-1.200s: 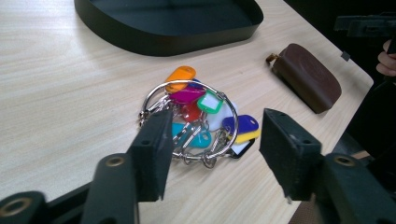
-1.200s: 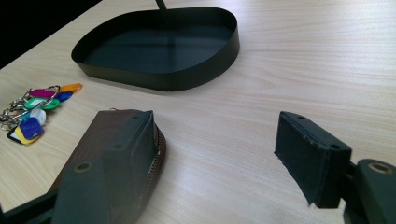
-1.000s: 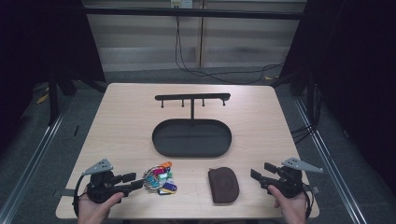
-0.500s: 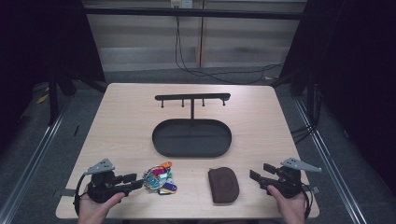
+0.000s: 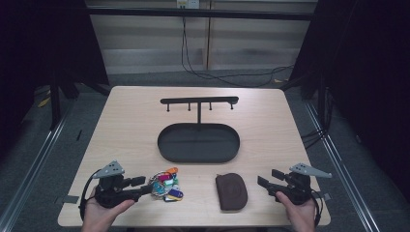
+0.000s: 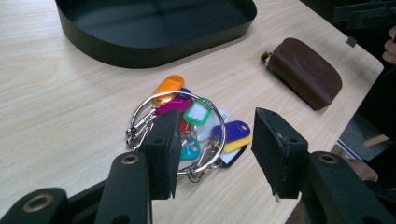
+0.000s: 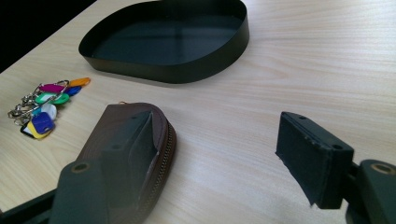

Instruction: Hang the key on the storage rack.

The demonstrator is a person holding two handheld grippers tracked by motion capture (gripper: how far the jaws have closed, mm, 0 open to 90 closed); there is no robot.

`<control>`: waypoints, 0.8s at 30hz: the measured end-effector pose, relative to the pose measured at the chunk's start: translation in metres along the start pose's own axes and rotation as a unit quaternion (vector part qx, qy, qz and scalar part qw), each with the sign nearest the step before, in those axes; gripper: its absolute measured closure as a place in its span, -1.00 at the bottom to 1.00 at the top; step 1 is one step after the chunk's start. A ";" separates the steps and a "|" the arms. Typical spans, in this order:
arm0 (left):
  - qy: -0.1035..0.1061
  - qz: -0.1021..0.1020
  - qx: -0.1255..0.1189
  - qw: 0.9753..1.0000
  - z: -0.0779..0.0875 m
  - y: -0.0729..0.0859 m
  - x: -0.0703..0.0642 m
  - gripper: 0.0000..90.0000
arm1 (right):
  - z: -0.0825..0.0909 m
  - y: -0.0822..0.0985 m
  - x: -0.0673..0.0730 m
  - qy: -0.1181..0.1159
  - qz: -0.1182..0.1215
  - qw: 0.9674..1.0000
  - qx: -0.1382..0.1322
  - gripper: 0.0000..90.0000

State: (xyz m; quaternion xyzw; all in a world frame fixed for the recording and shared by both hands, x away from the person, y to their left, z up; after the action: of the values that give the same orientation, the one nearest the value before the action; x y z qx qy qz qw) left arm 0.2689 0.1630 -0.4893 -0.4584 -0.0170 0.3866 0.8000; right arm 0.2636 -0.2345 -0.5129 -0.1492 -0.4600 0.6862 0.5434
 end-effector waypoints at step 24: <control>0.011 -0.032 0.143 0.989 -0.040 -0.015 -0.009 0.56 | -0.005 -0.002 0.003 -0.009 0.001 1.000 0.003 -0.38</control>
State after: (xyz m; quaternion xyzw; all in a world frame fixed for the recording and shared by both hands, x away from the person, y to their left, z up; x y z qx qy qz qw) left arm 0.2873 0.1239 -0.4984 -0.3427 0.0330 0.3542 0.8695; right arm 0.2675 -0.2293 -0.5128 -0.1415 -0.4628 0.6895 0.5388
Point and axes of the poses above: each handheld gripper's, and its own axes: z roughly backward along the jaws, y roughly out of its underside, x roughly to its left, the point moved 9 cm from there along -z, roughly forward along the jaws, and after that the axes turned 1 degree about y, right-handed, at the moved point
